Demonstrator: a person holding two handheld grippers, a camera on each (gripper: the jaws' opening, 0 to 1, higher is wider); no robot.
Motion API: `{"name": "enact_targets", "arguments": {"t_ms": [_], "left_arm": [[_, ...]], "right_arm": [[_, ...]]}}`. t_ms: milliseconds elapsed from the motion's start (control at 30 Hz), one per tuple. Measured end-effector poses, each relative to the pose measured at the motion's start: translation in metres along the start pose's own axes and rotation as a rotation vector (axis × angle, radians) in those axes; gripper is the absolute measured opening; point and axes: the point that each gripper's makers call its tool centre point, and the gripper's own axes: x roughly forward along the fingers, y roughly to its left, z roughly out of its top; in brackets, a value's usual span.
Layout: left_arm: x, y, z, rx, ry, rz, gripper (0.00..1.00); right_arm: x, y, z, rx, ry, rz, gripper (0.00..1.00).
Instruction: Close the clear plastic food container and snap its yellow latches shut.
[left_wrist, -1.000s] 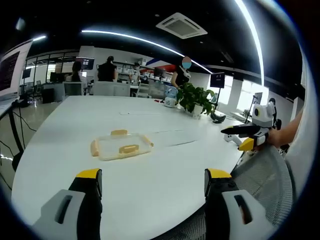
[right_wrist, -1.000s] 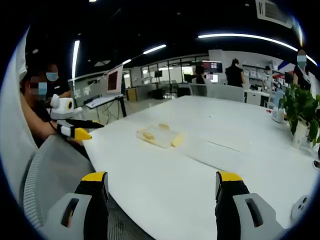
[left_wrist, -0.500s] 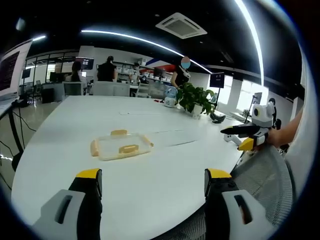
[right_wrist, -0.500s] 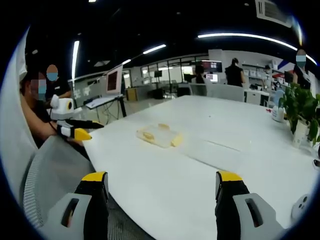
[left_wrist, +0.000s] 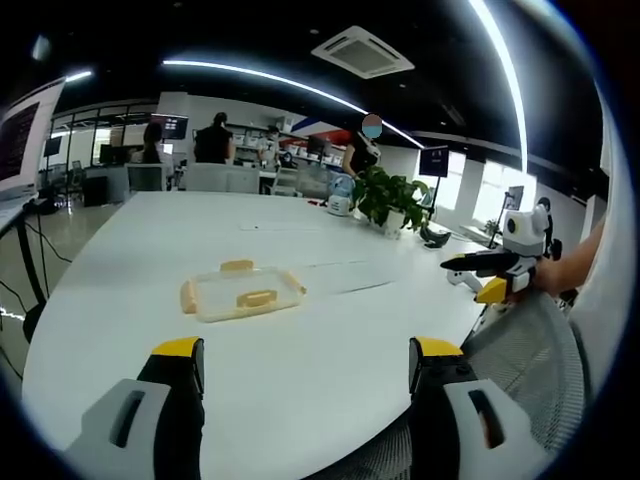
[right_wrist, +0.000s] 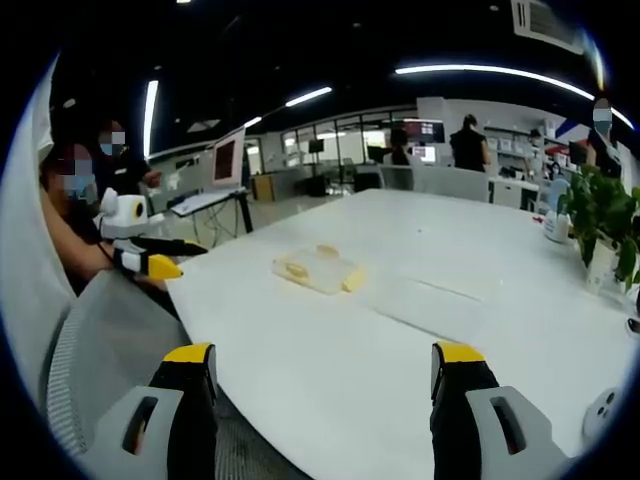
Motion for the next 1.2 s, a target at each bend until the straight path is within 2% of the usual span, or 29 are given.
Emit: {"name": "enact_targets", "arguments": {"t_ms": [1200], "left_arm": [[-0.0002, -0.0002, 0.0032, 0.005, 0.002, -0.013, 0.87]], "right_arm": [[-0.0003, 0.0007, 0.0005, -0.003, 0.016, 0.004, 0.91]]}}
